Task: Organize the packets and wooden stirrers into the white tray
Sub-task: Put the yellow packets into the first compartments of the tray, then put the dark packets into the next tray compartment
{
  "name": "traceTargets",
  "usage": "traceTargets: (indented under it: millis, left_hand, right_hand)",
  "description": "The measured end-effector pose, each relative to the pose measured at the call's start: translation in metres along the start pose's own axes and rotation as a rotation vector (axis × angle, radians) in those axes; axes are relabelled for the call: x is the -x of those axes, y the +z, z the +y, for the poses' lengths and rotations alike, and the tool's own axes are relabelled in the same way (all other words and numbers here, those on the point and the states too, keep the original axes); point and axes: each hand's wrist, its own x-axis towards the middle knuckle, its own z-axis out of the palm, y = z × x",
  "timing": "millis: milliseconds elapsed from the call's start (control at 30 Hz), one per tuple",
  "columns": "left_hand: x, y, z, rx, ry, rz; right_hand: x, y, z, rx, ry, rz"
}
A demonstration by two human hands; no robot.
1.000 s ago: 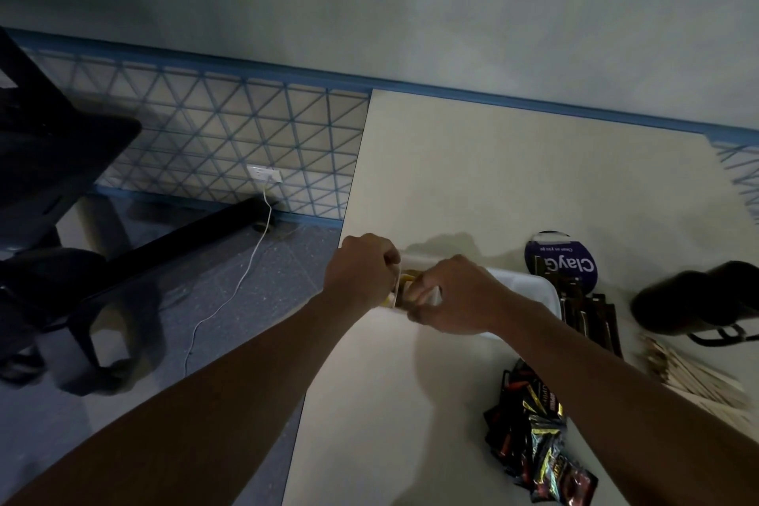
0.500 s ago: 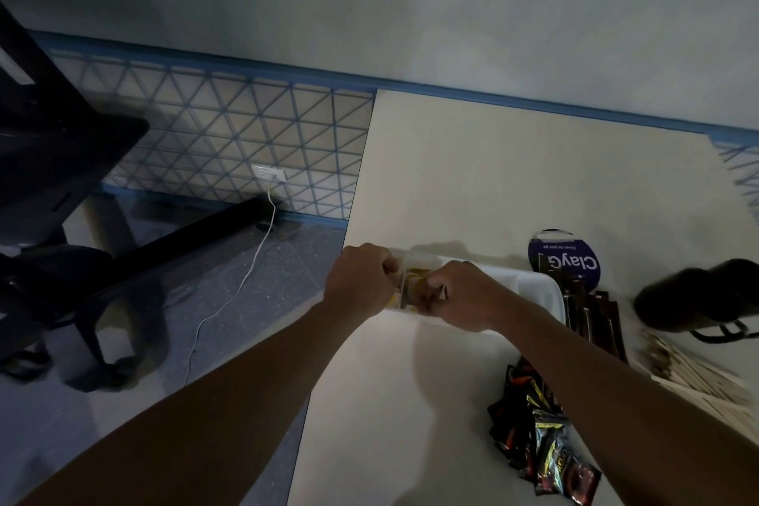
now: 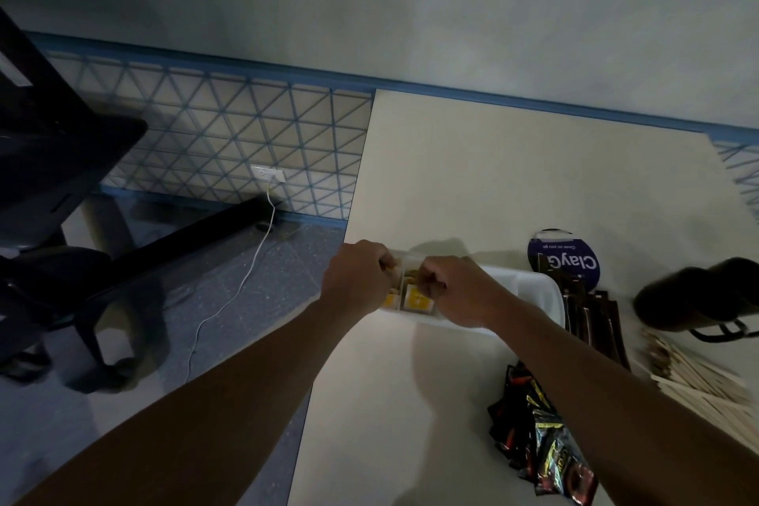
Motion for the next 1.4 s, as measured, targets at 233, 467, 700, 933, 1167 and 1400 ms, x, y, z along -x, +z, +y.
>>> traceTargets:
  millis: [233,467,700,933,1167,1400]
  left_hand:
    - [0.0,-0.004,0.003,0.013,0.004,0.007]
    - [-0.003,-0.013,0.003,-0.011,0.034,0.033]
    - [-0.006,-0.02,0.001,-0.03,0.076,0.062]
    - [0.0,-0.023,0.001,-0.01,0.086,0.06]
    - [0.014,-0.017,0.019,0.051,0.199,-0.022]
    - [0.036,0.007,0.051,0.09,0.283,-0.136]
  right_hand:
    - [0.006,-0.002,0.001,0.175,-0.048,0.08]
    - [0.007,-0.013,0.007,0.052,-0.047,0.148]
    - [0.009,-0.013,0.014,-0.005,-0.03,0.232]
    - [0.022,-0.008,0.018,-0.022,-0.034,0.266]
    - [0.04,-0.002,0.022,-0.057,0.024,0.337]
    - [0.08,0.008,0.033,-0.101,0.102,0.443]
